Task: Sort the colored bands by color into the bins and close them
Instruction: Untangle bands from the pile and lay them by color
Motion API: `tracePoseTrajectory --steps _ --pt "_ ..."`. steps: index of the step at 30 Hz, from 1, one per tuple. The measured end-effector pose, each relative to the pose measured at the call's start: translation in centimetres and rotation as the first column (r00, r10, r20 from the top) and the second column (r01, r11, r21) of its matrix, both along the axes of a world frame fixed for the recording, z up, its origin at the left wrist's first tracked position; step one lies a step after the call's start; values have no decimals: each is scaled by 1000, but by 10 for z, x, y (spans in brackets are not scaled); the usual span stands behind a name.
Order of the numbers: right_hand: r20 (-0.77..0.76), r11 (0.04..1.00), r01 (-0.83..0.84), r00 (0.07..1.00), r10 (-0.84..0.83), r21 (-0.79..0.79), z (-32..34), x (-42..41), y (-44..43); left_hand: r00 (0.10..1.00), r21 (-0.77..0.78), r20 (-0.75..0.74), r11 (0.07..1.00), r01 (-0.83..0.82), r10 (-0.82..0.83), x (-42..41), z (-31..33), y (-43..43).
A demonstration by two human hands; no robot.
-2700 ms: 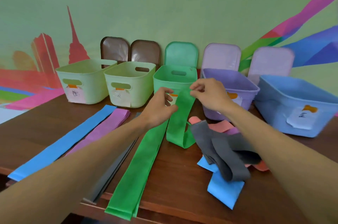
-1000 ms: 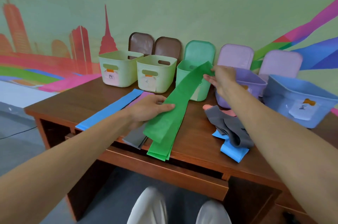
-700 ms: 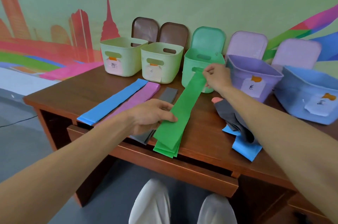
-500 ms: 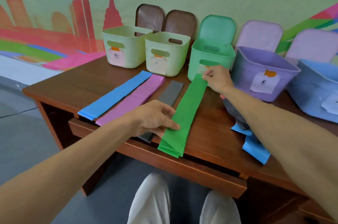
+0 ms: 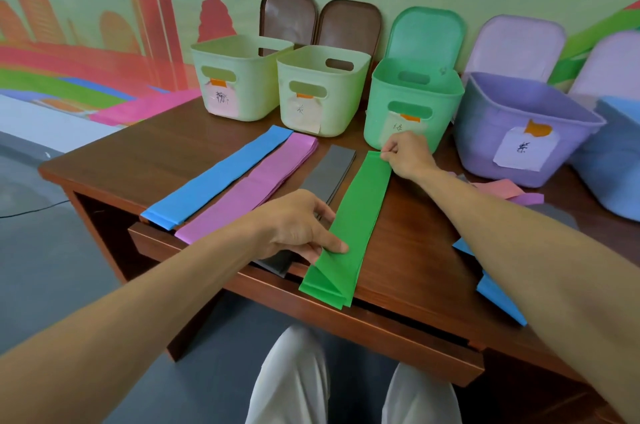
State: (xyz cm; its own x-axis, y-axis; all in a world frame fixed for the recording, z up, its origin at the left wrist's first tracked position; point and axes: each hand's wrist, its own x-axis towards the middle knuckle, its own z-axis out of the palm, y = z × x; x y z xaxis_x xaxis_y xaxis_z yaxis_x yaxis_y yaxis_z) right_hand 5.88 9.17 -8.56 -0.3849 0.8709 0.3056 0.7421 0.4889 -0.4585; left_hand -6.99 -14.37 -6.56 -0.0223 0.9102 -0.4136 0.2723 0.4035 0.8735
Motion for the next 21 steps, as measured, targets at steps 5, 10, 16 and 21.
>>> tracePoseTrajectory --steps 5,10,16,21 --pt "-6 1000 6 1000 -6 -4 -6 -3 2 998 8 -54 1000 14 -13 2 3 0" --pt "5 1000 22 1000 -22 -20 -9 -6 5 985 18 -169 999 48 -44 6 5 0" --pt "174 1000 28 984 -28 5 -6 -12 11 921 25 -384 996 84 -68 9 9 2" --pt "284 1000 -25 959 20 13 16 -6 4 647 114 -753 947 302 -115 13 16 3"
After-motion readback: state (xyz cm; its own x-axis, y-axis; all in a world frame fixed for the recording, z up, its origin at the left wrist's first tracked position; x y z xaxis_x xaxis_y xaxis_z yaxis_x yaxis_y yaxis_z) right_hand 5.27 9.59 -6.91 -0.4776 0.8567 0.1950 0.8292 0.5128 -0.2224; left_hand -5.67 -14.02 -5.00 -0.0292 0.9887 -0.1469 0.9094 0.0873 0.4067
